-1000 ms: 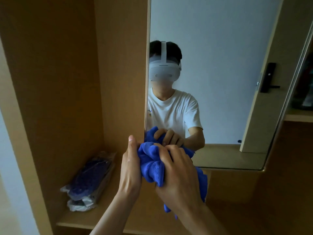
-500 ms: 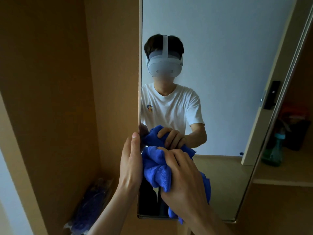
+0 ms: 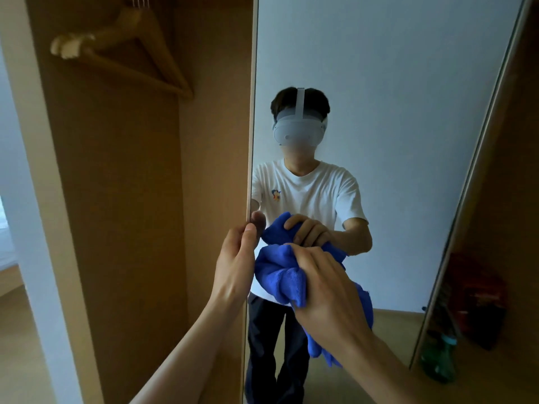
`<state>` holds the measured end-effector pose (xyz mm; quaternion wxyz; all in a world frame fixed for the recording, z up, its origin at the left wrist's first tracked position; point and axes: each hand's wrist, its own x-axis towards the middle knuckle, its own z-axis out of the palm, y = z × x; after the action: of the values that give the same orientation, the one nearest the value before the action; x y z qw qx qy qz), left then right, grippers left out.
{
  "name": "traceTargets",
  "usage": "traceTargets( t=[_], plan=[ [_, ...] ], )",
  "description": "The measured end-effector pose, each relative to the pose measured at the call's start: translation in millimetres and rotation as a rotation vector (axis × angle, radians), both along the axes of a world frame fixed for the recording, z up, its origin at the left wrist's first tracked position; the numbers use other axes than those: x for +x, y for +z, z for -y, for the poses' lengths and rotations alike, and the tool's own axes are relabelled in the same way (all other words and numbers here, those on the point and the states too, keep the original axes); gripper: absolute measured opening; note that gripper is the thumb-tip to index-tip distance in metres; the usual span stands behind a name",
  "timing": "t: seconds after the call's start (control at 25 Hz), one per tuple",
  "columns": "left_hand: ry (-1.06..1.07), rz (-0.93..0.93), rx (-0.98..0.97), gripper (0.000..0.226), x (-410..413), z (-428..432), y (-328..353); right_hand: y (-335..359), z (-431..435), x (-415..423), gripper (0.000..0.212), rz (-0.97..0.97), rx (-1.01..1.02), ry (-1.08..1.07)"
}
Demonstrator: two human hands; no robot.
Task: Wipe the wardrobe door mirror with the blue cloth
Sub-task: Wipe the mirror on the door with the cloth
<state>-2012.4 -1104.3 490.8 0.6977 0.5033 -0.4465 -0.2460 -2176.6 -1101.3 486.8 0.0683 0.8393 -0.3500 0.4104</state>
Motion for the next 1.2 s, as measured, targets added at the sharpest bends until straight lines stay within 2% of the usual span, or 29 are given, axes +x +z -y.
traceTargets(
  t=[0.12,0.28,0.6,0.76,1.0,1.2],
  plan=[
    [0.04,0.05,-0.024,0.029,-4.6,-0.6,45.8,49.2,5.5,-6.4,0.055,-0.035,-0.074,0.007],
    [0.081,0.102,-0.064,0.034,-5.3,2.4,83.0,99.7,15.5,-4.0,0.033,-0.094,-0.234,0.03],
    [0.057,0.172,-0.177,0.035,10.3,6.3,149.1,203.4,28.0,7.2,0.047,-0.14,-0.558,-0.082],
    [-0.007,0.208,-0.238,0.05,20.0,12.0,186.6,267.7,29.5,19.7,0.053,-0.137,-0.656,-0.16],
    [-0.025,0.208,-0.277,0.039,25.8,29.5,223.4,337.8,34.9,31.2,0.055,-0.152,-0.796,-0.257],
    [-0.058,0.206,-0.275,0.037,26.8,35.7,214.9,362.7,40.2,40.2,0.048,-0.156,-0.9,-0.358]
  ],
)
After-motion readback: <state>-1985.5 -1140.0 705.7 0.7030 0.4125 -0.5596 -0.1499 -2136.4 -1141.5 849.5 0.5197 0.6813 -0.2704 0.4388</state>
